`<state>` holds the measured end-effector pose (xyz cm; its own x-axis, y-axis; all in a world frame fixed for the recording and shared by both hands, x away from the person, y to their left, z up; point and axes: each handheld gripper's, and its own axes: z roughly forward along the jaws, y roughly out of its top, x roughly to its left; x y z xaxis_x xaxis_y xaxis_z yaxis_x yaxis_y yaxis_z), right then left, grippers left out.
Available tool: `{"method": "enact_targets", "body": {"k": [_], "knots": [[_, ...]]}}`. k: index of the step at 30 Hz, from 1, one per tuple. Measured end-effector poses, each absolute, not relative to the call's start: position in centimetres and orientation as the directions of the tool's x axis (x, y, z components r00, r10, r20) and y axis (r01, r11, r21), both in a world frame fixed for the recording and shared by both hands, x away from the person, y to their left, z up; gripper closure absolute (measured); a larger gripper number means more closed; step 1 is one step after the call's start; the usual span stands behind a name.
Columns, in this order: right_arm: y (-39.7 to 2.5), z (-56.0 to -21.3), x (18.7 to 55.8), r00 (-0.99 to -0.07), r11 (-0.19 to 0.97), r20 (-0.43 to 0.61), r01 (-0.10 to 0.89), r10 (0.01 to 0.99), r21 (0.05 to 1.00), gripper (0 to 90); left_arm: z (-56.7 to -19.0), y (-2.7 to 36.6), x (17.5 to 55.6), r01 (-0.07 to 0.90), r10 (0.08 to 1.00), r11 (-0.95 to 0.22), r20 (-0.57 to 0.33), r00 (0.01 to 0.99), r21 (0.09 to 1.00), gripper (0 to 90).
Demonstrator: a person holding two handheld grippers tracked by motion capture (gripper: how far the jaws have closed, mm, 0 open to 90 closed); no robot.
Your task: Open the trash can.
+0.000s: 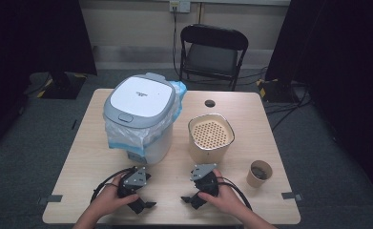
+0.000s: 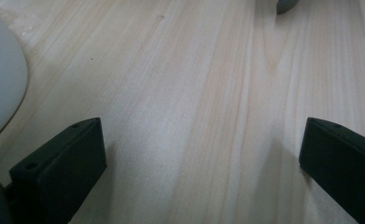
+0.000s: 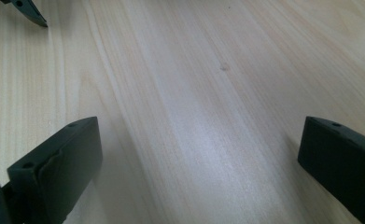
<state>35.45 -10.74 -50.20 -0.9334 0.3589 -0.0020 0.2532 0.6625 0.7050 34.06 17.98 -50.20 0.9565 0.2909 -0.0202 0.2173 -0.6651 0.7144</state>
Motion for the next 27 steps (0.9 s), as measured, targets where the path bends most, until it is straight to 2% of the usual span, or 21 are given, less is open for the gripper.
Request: {"method": "enact_targets", "body": {"k": [5,7,8,10,12,16,27], "knots": [[-10.7,-50.2,35.4,-0.934,0.662,-0.001,0.253,0.359,0.705,0.0,-49.9,18.0,34.3,0.243,0.295,-0.657,-0.053,0.954,0.713,2.3],[-10.7,-50.2,35.4,-0.933,0.662,-0.003,0.253,0.359,0.705,0.0,-49.5,18.1,34.2,0.247,0.307,-0.649,-0.05,0.95,0.719,17.6],[-10.7,-50.2,35.4,-0.933,0.662,-0.003,0.253,0.359,0.705,0.0,-49.5,18.1,34.2,0.247,0.307,-0.649,-0.05,0.95,0.719,22.3],[-10.7,-50.2,35.4,-0.933,0.663,-0.003,0.253,0.359,0.705,0.0,-49.1,18.4,33.9,0.267,0.309,-0.638,-0.078,0.948,0.723,14.3],[-10.7,-50.2,35.4,-0.933,0.663,-0.003,0.253,0.359,0.705,0.0,-48.7,18.7,33.5,0.276,0.311,-0.632,-0.089,0.946,0.725,18.4],[-10.7,-50.2,35.4,-0.933,0.663,-0.002,0.253,0.359,0.704,0.0,-47.8,19.2,33.0,0.298,0.33,-0.636,-0.098,0.939,0.711,16.7],[-10.7,-50.2,35.4,-0.933,0.663,-0.003,0.253,0.36,0.705,0.0,-43.5,21.0,32.2,0.345,0.406,-0.549,-0.118,0.906,0.761,15.9]]}}
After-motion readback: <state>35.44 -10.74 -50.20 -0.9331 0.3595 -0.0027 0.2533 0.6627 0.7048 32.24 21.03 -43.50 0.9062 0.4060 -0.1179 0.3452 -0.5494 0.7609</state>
